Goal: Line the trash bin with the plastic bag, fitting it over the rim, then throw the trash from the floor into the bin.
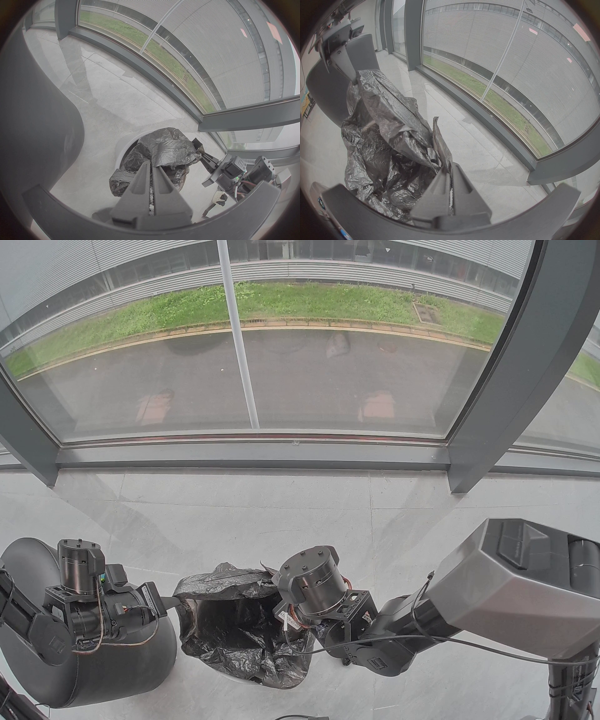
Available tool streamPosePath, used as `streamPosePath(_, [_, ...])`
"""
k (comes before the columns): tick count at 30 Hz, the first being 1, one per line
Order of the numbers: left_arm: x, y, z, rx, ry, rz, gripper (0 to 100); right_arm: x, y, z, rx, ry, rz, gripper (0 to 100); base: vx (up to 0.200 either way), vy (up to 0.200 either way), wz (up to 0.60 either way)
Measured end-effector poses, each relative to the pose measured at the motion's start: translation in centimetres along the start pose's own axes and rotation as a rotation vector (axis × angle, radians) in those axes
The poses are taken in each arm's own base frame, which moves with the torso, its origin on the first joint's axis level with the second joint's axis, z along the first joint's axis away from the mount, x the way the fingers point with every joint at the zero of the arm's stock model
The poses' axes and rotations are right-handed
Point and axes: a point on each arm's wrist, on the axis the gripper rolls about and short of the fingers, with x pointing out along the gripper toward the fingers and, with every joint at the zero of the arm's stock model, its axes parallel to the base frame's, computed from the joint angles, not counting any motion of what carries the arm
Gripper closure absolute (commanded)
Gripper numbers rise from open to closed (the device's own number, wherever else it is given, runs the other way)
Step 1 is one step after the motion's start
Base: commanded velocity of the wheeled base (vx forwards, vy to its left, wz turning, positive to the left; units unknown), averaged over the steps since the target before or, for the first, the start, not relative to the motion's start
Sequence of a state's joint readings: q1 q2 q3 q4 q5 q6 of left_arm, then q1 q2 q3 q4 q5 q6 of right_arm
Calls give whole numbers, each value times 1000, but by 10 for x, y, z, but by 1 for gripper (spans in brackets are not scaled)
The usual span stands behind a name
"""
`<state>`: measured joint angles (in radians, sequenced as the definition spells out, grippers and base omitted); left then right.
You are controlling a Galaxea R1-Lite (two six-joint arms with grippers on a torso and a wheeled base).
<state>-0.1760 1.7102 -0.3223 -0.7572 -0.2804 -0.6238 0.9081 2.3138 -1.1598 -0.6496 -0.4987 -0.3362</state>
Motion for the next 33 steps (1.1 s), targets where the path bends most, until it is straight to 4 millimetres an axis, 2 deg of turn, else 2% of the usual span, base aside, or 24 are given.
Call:
streamPosePath(11, [-1,1,-3,-2,8,4,100,-24,-14,7,-56,97,55,100,0,0,0])
streamPosePath(17, [-4,4,-8,-4,24,14,100,-30,-22,10,-47,95,68,100,0,0,0])
streamPosePath(33, [-7,10,-19,-14,63,38,100,-24,-7,-3,-7,129,92,100,0,0,0])
